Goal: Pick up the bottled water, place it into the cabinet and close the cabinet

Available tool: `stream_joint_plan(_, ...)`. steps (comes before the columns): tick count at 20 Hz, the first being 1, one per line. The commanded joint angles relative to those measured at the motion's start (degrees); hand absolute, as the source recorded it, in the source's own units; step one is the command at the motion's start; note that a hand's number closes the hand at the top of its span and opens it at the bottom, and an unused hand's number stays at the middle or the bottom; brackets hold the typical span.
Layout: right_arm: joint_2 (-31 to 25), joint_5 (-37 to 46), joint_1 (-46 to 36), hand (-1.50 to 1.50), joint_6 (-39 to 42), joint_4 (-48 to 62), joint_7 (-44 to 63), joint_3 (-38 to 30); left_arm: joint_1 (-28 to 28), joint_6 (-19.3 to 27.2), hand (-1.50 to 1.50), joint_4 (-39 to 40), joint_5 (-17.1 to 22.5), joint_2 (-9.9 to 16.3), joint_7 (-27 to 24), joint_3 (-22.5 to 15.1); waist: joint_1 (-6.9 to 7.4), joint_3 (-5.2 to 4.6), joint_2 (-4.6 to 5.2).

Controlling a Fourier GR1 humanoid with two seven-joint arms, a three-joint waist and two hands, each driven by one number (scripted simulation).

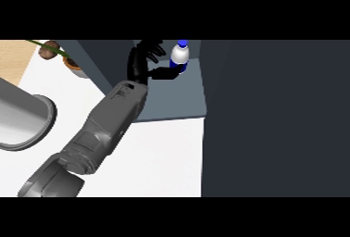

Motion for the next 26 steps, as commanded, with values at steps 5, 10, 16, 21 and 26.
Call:
stream_joint_plan(5,-0.52,0.15,-0.02,-1.50,-0.04,-1.44,0.96,0.62,0.90,0.04,-1.50,2.97,-0.67,2.72,-0.56,0.52,-0.41,-0.17,0.51)
stream_joint_plan(10,-0.87,-0.99,0.29,-1.50,-0.39,-3.18,2.27,0.04,1.21,2.31,-1.50,3.47,-0.83,1.77,-0.72,0.77,-0.17,-0.17,0.36)
stream_joint_plan(16,0.46,2.01,-1.16,-1.50,-1.01,0.67,-0.26,1.29,3.63,-3.92,-1.50,-0.53,1.15,3.26,-6.14,3.28,0.50,-0.19,0.37)
stream_joint_plan(21,0.04,1.36,-0.40,-1.50,-1.03,0.30,0.03,1.07,4.82,-10.99,-1.50,-3.93,3.66,3.87,-10.68,6.38,1.47,-0.18,-0.17)
stream_joint_plan(26,-0.42,1.73,0.52,-1.50,-0.98,0.23,-1.62,0.24,6.85,-19.02,-1.50,-7.47,5.27,2.79,-14.20,8.23,2.68,-0.14,-0.85)
